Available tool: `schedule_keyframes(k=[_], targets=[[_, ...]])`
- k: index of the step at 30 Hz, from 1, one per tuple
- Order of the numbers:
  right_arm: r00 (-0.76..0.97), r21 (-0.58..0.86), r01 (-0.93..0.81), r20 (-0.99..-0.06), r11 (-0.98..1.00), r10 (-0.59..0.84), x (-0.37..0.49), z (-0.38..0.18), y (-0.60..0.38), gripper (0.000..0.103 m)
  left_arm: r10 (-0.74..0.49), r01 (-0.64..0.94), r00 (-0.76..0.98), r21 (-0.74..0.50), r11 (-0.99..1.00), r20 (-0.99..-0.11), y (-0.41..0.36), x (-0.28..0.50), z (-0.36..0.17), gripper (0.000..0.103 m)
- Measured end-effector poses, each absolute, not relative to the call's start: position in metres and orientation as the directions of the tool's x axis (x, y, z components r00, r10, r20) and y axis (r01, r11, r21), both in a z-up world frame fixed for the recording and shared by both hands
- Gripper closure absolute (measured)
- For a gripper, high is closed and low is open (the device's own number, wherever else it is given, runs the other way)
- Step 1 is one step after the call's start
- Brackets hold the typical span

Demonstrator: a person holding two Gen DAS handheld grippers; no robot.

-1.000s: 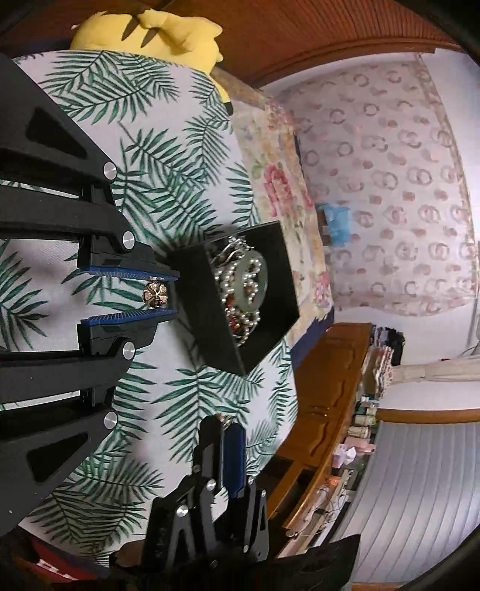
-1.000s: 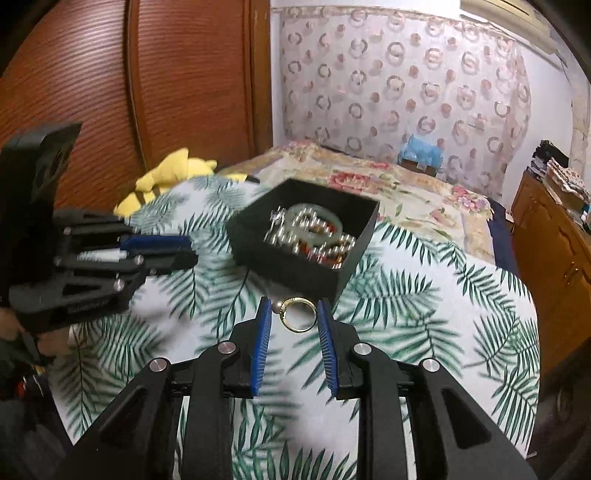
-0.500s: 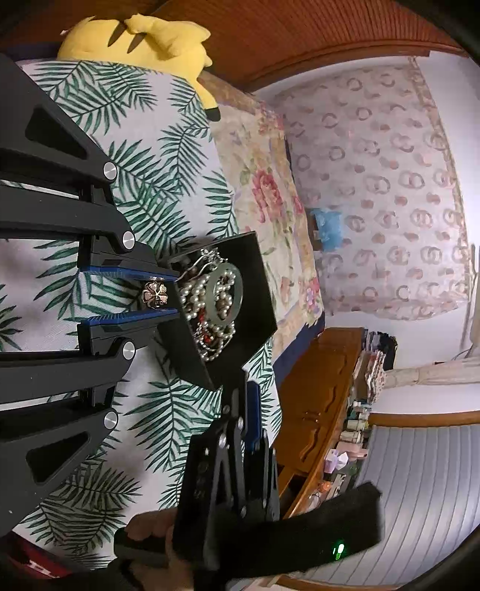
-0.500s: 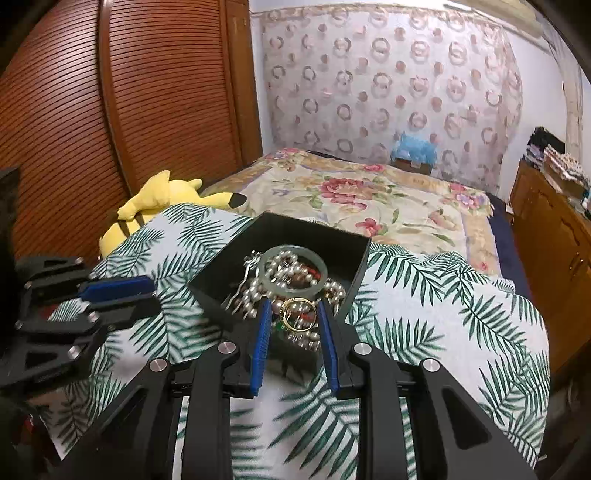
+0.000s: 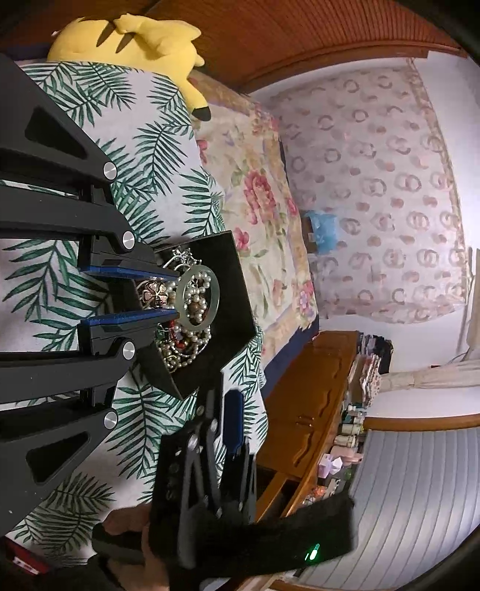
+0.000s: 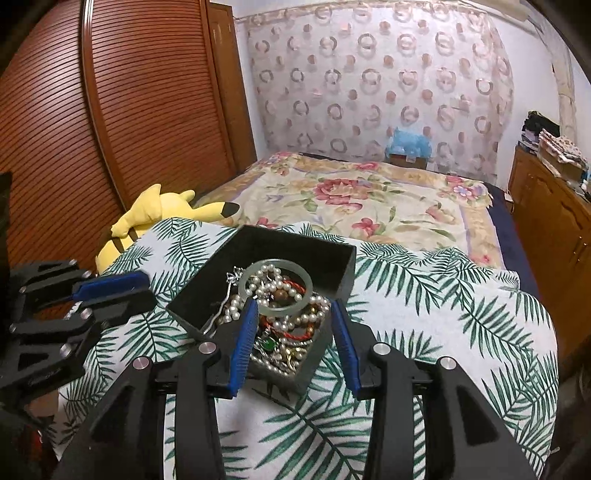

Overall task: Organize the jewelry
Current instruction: 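Drop the gold ring and flower charm into the black box with both grippers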

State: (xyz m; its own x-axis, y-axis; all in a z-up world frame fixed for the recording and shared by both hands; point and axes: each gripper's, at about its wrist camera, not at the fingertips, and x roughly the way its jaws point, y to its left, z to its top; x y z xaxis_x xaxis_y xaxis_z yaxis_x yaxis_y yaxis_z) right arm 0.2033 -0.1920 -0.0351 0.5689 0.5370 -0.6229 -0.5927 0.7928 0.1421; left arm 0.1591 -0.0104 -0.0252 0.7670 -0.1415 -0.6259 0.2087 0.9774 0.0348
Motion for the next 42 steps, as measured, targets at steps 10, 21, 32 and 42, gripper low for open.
schedule_keyframes(k=[10,21,32,42], targets=[[0.589,0.127,-0.583,-0.615,0.803,0.525,0.184,-0.041,-0.207,0.059,-0.118,0.190,0.753,0.043,0.981,-0.647,-0.014,0.186,-0.033,0.089],[0.602,0.121,-0.563,-0.618,0.817,0.506,0.181,-0.045,-0.220,0.056,-0.105,0.176,0.740,0.041,0.984,-0.665,-0.016,0.217,-0.033,0.089],[0.601,0.137,-0.559,-0.612,0.817,0.514,0.173,-0.048,-0.227,0.054,-0.049,0.148,0.720,0.085,0.985,-0.692,-0.018,0.252,-0.039,0.089],[0.640,0.122,-0.508,-0.609,0.853,0.469,0.170,-0.049,-0.233,0.045,-0.056,0.118,0.721,0.043,0.992,-0.691,-0.008,0.237,-0.044,0.041]])
